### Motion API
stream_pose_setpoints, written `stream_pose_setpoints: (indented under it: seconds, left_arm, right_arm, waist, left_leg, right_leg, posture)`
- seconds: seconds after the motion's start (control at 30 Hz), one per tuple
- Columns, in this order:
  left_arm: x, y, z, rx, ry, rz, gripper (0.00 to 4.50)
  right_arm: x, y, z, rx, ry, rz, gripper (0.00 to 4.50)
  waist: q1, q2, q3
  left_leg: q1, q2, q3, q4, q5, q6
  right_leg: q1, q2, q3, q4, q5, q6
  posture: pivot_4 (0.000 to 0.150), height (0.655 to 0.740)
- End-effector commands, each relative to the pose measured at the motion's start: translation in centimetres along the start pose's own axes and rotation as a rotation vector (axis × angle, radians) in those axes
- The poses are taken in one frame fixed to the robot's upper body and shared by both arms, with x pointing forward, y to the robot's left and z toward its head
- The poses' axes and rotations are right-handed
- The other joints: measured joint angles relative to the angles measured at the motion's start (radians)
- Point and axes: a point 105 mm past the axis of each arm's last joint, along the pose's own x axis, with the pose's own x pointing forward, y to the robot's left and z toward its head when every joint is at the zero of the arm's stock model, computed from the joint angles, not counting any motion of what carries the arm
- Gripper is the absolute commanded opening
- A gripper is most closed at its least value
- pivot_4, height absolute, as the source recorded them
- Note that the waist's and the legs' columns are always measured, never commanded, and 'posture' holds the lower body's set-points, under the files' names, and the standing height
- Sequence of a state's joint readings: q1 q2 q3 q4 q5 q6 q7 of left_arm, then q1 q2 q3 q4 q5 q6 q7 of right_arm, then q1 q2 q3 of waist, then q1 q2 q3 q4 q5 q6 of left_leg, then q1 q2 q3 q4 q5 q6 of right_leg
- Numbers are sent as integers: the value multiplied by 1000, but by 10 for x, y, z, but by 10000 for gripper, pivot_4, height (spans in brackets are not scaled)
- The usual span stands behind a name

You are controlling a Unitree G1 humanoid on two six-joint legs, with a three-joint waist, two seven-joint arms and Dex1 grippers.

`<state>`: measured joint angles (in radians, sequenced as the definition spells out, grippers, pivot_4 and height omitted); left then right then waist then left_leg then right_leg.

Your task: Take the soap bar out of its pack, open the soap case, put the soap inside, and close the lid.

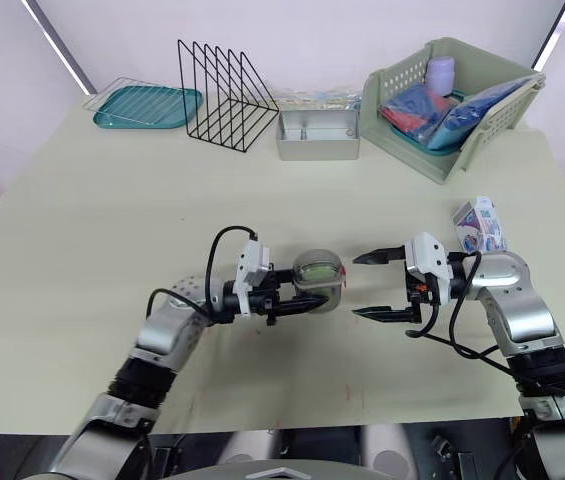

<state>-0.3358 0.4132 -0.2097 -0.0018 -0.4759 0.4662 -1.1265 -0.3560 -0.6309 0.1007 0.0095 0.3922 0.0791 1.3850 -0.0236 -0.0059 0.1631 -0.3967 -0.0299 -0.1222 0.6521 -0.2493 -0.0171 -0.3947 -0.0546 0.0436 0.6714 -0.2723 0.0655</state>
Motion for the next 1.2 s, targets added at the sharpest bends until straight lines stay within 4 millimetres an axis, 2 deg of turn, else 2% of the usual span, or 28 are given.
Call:
stream_pose_setpoints:
  seconds: [0.03,0.1,0.17,0.33,0.53,0.77,0.83,0.93,1.0,1.13,1.2]
  left_arm:
    - [3,-13,6,-217,34,-27,20324]
    - [1,-12,4,-417,81,5,20324]
    - [0,-9,-1,-545,132,44,20324]
    - [-6,10,-17,-895,216,188,20324]
    - [-3,25,-17,-1010,228,226,20324]
    - [-9,27,-24,-999,337,259,20324]
    - [-10,24,-23,-993,344,235,29715]
    - [-12,22,-24,-978,357,235,39897]
    - [-14,23,-23,-967,356,248,43960]
    - [-25,29,-12,-927,306,275,43960]
    - [-38,33,-11,-826,330,326,43960]
  right_arm:
    - [-2,-2,10,-58,-10,-16,43520]
    - [-1,-1,10,-58,-16,-22,43520]
    - [1,0,11,-56,-24,-24,43520]
    - [5,2,10,-55,-35,-31,43520]
    - [6,-1,8,-59,-39,-48,43520]
    - [6,-3,7,-18,-55,-71,43520]
    - [6,-3,6,-9,-58,-76,45000]
    - [6,-4,6,-11,-54,-74,45000]
    - [7,-5,6,-14,-53,-73,45000]
    - [8,-9,7,-17,-53,-72,45000]
    - [7,-11,5,-15,-51,-76,45000]
  waist:
    - [-1,0,0]
    - [0,0,0]
    - [-4,0,0]
    - [-9,0,0]
    - [-11,-1,0]
    - [-8,-1,-1]
    - [-13,-1,-1]
    - [-17,-1,-1]
    - [-17,-1,-1]
    - [-19,-1,-1]
    - [-26,-1,-1]
  left_leg:
    - [0,0,0,0,0,0]
    - [0,0,0,0,0,0]
    - [0,0,-1,1,0,0]
    - [0,0,-1,1,0,0]
    - [1,-1,-1,1,3,-5]
    - [2,-1,-1,1,4,-6]
    - [2,-1,-1,1,4,-6]
    - [4,0,0,-1,4,-6]
    - [6,0,1,-1,4,-7]
    - [11,0,2,-3,3,-6]
    - [14,0,2,-4,2,-4]
  right_leg:
    - [0,0,0,0,0,0]
    - [0,0,0,0,0,0]
    - [0,0,-1,1,0,0]
    - [0,0,-1,1,0,0]
    - [1,0,0,1,0,0]
    - [2,-1,0,1,0,0]
    - [2,0,0,1,0,0]
    - [2,0,2,2,0,0]
    - [3,0,2,2,0,0]
    - [7,0,3,1,0,0]
    - [9,0,3,0,0,0]
  posture:
    - [1500,7400]
    - [1500,7400]
    - [1500,7400]
    - [1500,7400]
    - [1500,7400]
    - [1500,7400]
    - [1500,7400]
    - [1500,7400]
    - [1500,7400]
    - [1500,7400]
    - [1500,7400]
